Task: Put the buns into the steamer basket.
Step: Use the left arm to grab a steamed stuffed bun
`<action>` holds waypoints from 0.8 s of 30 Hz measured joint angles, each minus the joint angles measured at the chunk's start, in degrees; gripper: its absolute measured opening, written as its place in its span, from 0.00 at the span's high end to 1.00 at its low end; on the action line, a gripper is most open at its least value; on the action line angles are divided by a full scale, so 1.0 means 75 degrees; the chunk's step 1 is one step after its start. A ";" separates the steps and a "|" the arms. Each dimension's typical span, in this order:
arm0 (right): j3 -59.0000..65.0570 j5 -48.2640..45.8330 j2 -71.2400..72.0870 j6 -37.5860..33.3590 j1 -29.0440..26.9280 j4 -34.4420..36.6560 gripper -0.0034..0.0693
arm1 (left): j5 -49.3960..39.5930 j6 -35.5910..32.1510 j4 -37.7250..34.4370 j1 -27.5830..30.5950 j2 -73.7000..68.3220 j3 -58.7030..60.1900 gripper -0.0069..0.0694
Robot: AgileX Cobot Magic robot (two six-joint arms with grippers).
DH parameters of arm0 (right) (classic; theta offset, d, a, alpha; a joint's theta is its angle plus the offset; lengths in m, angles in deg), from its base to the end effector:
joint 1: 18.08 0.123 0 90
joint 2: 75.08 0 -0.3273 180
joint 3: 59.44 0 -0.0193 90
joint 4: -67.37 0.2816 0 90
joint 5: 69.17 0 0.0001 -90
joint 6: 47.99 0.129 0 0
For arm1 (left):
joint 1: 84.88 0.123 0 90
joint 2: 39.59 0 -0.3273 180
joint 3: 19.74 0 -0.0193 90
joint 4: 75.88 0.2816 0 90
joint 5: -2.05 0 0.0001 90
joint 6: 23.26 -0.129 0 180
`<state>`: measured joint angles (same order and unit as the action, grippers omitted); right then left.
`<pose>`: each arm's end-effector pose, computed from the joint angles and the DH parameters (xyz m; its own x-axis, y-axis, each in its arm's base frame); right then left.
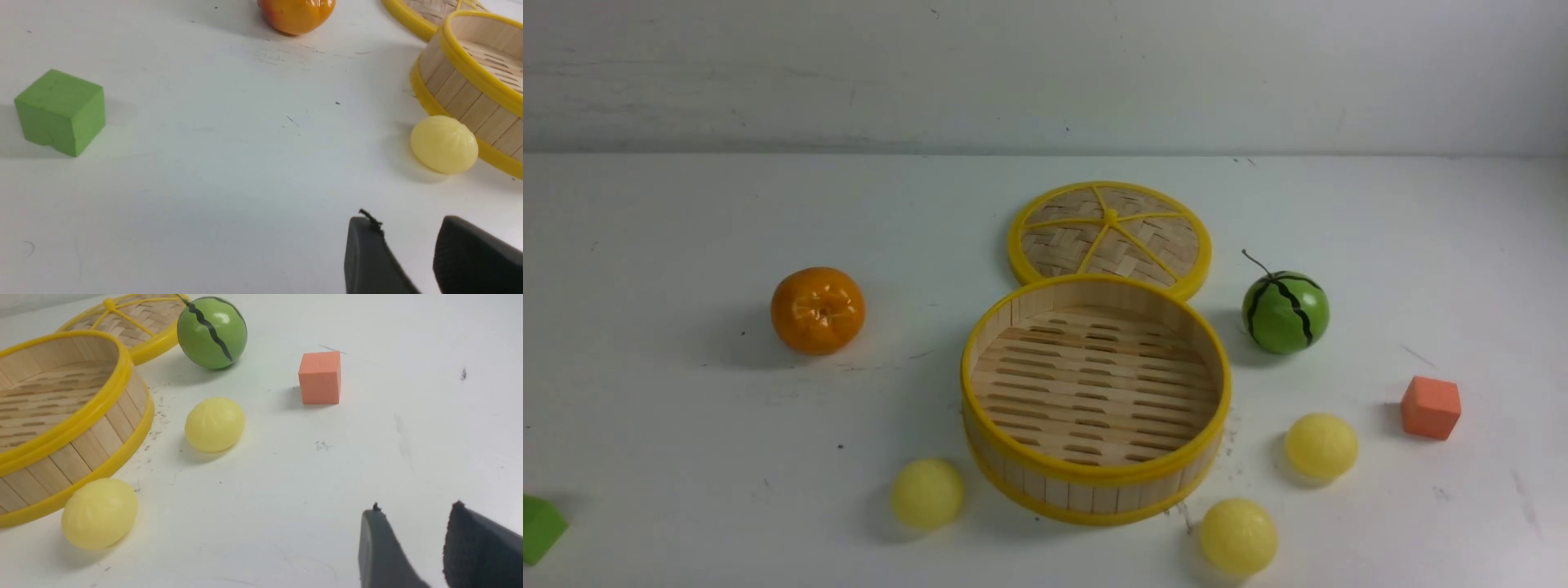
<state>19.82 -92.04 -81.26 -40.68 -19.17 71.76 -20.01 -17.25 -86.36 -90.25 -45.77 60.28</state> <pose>0.0763 0.0024 0.1594 -0.3088 0.2027 -0.9293 0.0526 0.9792 0.1961 0.0756 -0.0160 0.1564 -0.3378 -0.2400 -0.9101 0.0690 0.9580 -0.2783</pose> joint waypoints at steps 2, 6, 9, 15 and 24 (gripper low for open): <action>0.0000 0.0000 0.0000 0.0000 0.0000 0.0000 0.62 | 0.0000 0.0000 0.0000 0.0000 0.0000 0.0000 0.60; 0.0000 0.0000 0.0000 0.0000 0.0000 0.0000 0.62 | 0.0006 -0.0007 0.0008 0.0000 0.0000 0.0000 0.60; 0.0000 0.0000 0.0000 0.0000 0.0000 0.0000 0.62 | 0.0207 0.0029 -0.0105 0.0000 0.0000 0.0000 0.60; 0.0000 0.0000 0.0000 0.0000 0.0000 0.0000 0.62 | 0.1498 0.0735 -0.2069 0.0000 0.0000 0.0000 0.60; 0.0000 0.0000 0.0000 0.0000 0.0000 0.0000 0.62 | 0.2892 0.1435 -0.5388 0.0000 0.0000 -0.0133 0.67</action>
<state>19.82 -92.04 -81.26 -40.68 -19.17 71.76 1.68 -6.48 -126.77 -90.25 -45.77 59.28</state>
